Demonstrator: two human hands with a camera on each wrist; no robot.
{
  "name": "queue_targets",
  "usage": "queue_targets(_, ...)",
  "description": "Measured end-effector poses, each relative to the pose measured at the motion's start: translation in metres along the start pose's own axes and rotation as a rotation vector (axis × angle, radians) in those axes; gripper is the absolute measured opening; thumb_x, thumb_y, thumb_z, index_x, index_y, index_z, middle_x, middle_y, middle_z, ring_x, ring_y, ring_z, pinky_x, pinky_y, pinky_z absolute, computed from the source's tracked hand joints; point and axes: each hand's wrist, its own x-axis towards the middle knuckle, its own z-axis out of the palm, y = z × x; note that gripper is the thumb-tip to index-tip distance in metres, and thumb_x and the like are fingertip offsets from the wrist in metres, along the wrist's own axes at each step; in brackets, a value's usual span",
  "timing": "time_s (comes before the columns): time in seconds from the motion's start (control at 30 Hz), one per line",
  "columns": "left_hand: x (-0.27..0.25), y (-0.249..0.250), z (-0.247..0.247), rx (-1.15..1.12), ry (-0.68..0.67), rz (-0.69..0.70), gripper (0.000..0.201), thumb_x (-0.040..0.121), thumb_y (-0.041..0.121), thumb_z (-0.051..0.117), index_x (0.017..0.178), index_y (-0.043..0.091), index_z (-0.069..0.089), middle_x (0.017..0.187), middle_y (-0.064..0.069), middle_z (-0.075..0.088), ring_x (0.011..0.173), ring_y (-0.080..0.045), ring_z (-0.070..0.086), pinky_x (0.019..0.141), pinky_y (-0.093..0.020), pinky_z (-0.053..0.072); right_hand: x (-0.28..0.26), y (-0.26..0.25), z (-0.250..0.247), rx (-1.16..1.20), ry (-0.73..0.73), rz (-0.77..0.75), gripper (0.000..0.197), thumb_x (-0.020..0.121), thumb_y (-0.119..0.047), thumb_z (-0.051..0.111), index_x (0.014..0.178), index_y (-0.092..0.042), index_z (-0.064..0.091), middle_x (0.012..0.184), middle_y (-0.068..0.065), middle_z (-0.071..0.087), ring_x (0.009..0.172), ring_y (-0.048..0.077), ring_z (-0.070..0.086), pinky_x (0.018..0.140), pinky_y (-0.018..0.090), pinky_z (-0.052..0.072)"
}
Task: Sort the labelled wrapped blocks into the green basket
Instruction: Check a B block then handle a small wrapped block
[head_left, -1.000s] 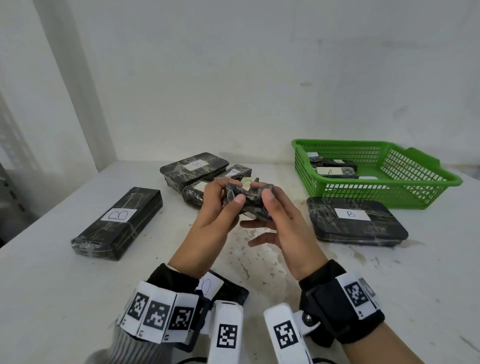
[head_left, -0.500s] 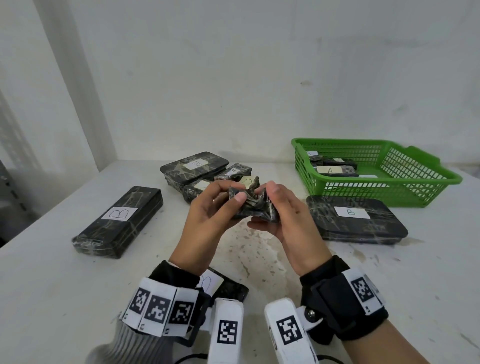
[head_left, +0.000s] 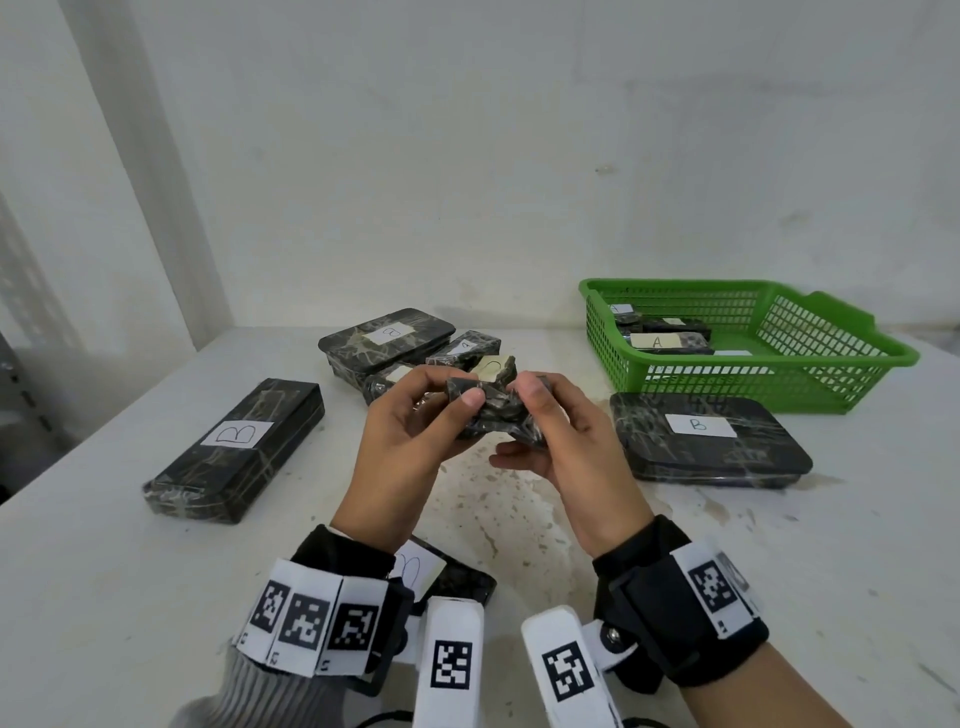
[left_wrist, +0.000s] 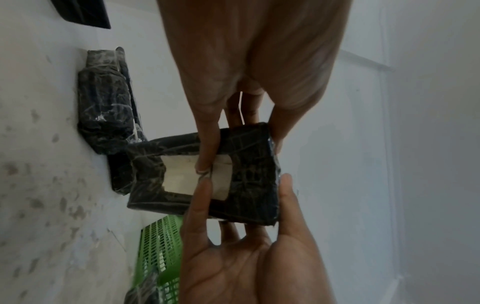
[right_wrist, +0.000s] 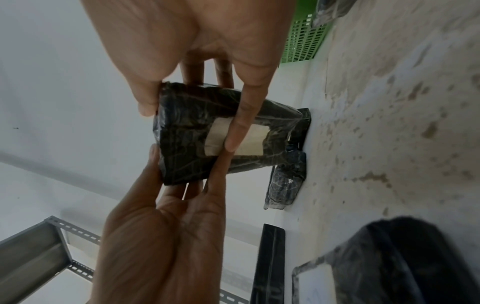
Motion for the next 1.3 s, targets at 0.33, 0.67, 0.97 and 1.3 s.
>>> queue_targets(0.33,0.002,0.002,-0.006,-0.052,-0.033,-0.03,0.026,0.082,0.014,0.067,0.104,-0.001,0.063,0.094,-0.012,0.071,0.095,-0.026,0.068,0.089,-0.039,0.057,-0.001,0.001,0.0,-0.063,-0.022,0.005,0.05,0.076,-0.044,0.068,0.113,-0.011,0.063,0.124,0.021,0.056,0.063,0.019,0.066,0.066,0.037,0.06)
queue_targets(0.67,0.003,0.005,-0.007,-0.13,-0.02,-0.05,0.037,0.079,0.01,0.065,0.112,-0.006,0.059,0.099,-0.014,0.07,0.096,-0.025,0.068,0.089,-0.038,0.056,-0.001,0.001,-0.001,-0.055,-0.063,-0.029,0.049,0.073,-0.03,0.076,0.116,-0.015,0.061,0.128,0.017,0.052,0.078,0.013,0.068,0.069,0.029,0.058)
queue_targets(0.97,0.003,0.006,-0.005,-0.122,0.044,-0.066,0.024,0.09,0.012,0.064,0.109,-0.001,0.058,0.103,-0.015,0.069,0.097,-0.023,0.069,0.085,-0.038,0.058,0.001,-0.002,-0.006,-0.094,-0.095,-0.022,0.071,0.073,-0.043,0.071,0.139,-0.03,0.048,0.136,-0.001,0.049,0.07,0.011,0.067,0.064,0.028,0.056)
queue_targets(1.3,0.01,0.011,-0.009,-0.309,0.287,-0.173,0.045,0.105,0.035,0.035,0.127,0.0,0.053,0.123,-0.018,0.065,0.104,-0.027,0.069,0.067,-0.031,0.06,0.015,0.011,-0.034,-0.316,0.051,-0.012,0.055,0.085,-0.015,0.074,0.131,-0.038,0.056,0.125,-0.01,0.057,0.069,0.013,0.063,0.044,0.018,0.04)
